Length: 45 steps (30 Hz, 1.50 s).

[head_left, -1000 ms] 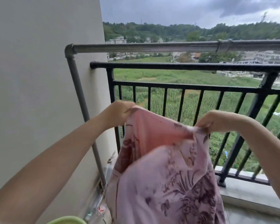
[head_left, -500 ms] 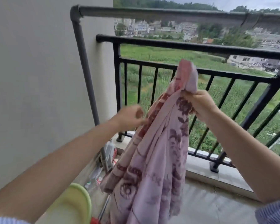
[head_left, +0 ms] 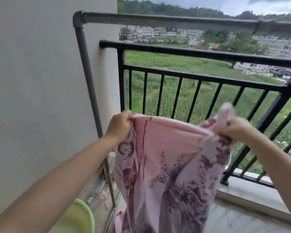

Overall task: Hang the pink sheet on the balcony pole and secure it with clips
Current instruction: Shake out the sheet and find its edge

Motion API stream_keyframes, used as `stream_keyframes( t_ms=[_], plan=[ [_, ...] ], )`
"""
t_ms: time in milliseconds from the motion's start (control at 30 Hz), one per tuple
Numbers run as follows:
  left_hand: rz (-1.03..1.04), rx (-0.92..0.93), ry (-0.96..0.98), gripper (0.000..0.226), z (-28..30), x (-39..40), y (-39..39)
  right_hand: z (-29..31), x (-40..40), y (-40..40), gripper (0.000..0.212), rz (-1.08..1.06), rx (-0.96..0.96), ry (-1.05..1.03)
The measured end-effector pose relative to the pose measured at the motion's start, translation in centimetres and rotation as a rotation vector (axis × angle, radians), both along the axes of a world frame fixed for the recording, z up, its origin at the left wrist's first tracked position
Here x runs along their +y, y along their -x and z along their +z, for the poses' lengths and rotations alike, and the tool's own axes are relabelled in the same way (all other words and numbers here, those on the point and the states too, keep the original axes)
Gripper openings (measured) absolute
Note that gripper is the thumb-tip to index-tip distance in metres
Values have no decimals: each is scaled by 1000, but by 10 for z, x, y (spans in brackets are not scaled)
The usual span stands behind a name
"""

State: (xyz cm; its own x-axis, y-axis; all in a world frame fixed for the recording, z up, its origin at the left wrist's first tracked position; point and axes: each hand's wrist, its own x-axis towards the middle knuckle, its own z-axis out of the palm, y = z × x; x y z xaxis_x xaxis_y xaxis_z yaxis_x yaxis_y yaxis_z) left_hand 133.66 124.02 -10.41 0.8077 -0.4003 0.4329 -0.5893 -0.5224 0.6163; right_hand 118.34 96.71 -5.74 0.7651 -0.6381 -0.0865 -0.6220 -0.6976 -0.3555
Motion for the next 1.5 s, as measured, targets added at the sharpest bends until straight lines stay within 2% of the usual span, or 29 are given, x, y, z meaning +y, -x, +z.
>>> stream_keyframes(
  t_ms=[67,100,133,200,233,300,333,367,400,433,467,500,533,633,667,700,733,767,800,833,867,900,933,1000,1100,1167,1267,1433,1500],
  plan=[
    [4,-195,98,17,37,1,-4,-5,19,-6,28,157,497,144],
    [-27,-288,136,17,52,1,-4,-6,30,-13,33,243,637,199],
    [-72,-379,154,18,65,1,-4,-8,39,-23,38,353,666,253],
    [-177,-565,150,23,78,9,-4,-13,60,-45,43,548,467,292],
    [-226,-631,136,23,78,16,-5,-15,69,-55,40,591,285,198],
    [-294,-698,122,13,75,32,-7,-21,90,-77,44,647,-20,-258],
    [-325,-708,124,9,73,39,-7,-26,103,-86,54,672,-54,-479],
    [-348,-706,120,11,71,47,-7,-38,116,-97,54,740,-12,-548],
    [-349,-703,112,17,70,55,-6,-47,133,-104,41,794,50,-491],
    [-332,-702,99,23,70,64,-5,-59,145,-111,17,828,87,-388],
    [-306,-720,77,29,69,75,-4,-66,154,-117,22,830,91,-308],
    [-269,-758,45,33,67,88,-4,-71,157,-123,34,832,32,-250],
    [-217,-803,-6,35,63,103,-6,-70,157,-127,36,790,-48,-237],
    [-76,-887,-250,34,43,145,-5,-50,140,-134,35,443,-503,-357],
    [-84,-876,-366,28,32,151,-3,-38,135,-130,34,380,-634,-420],
    [-137,-765,-492,24,21,153,0,-29,137,-125,31,396,-702,-447],
    [-203,-519,-601,30,13,151,6,-20,143,-119,25,461,-727,-461],
    [-278,-139,-651,43,6,147,14,-15,151,-111,21,533,-725,-472],
    [-387,321,-615,57,0,143,21,-12,159,-103,19,597,-724,-495],
    [-492,683,-497,67,-8,138,26,-12,164,-96,19,644,-739,-505],
    [-571,892,-308,72,-20,132,29,-14,166,-90,19,680,-751,-502],
    [-565,946,-116,71,-33,123,32,-16,167,-86,18,709,-753,-481],
    [-464,879,13,68,-48,111,35,-18,167,-83,18,744,-741,-457],
    [-253,677,103,60,-66,82,39,-22,165,-80,16,797,-716,-417],
    [-229,484,-71,39,-74,47,43,-25,156,-75,13,794,-704,-430],
    [-203,480,-89,24,-74,38,41,-27,145,-69,18,785,-715,-442],
    [-144,436,-41,23,-72,36,34,-26,126,-60,32,739,-685,-467],
    [-71,361,-89,13,-64,46,23,-28,104,-48,15,729,-496,-392],
    [-18,324,-73,26,-59,50,18,-32,102,-44,18,742,-450,-398]
  ],
)
